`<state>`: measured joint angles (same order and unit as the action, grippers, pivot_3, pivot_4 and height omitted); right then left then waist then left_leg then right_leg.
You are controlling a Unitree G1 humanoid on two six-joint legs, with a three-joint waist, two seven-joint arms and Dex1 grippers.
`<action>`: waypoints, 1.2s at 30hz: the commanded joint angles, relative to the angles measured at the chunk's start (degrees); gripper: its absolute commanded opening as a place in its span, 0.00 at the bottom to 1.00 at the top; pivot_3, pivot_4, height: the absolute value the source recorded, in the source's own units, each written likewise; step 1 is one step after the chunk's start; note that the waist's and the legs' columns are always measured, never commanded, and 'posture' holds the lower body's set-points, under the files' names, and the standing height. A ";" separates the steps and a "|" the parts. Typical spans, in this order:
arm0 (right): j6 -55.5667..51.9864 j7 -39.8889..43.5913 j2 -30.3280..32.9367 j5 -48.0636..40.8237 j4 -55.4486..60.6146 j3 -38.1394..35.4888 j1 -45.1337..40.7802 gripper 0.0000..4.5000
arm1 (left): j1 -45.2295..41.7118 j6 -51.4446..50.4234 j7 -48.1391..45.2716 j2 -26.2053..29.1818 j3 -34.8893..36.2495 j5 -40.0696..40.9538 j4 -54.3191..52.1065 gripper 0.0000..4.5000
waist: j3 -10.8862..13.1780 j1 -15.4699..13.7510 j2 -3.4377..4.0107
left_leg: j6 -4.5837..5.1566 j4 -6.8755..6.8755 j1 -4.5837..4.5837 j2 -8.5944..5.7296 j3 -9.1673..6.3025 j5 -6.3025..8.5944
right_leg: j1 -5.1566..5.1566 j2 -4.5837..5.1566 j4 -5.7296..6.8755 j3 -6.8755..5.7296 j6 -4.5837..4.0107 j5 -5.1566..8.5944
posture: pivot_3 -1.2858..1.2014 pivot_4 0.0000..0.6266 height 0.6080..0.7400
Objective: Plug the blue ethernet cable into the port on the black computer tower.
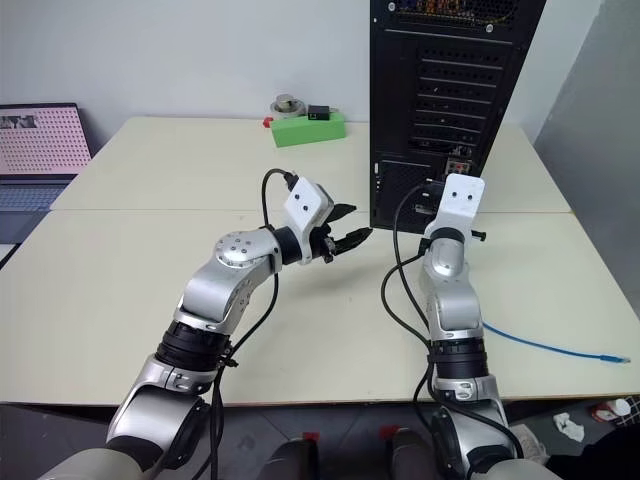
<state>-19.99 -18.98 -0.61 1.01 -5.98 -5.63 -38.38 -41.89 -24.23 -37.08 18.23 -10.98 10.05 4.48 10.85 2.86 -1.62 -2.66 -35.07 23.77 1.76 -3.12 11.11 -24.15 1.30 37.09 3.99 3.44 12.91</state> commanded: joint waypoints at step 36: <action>-2.95 2.09 -1.08 0.43 4.71 -0.03 0.45 0.00 | 0.11 1.40 -0.03 -0.01 0.67 -0.63 -3.09 0.65 | 0.00 0.10 0.00 | 0.00 0.01 0.02 0.00 0.00 0.00 | -0.02 0.00 -0.01 0.00 0.00 0.00 | 0.52 0.24 1.00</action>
<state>-23.28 -17.44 -2.16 1.51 -1.67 -5.44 -36.19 -41.23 -24.19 -37.04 18.25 -10.97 9.79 3.55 10.86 2.95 -1.62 -2.66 -35.06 23.78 1.76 -3.12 11.11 -24.17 1.30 37.08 3.99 3.44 12.92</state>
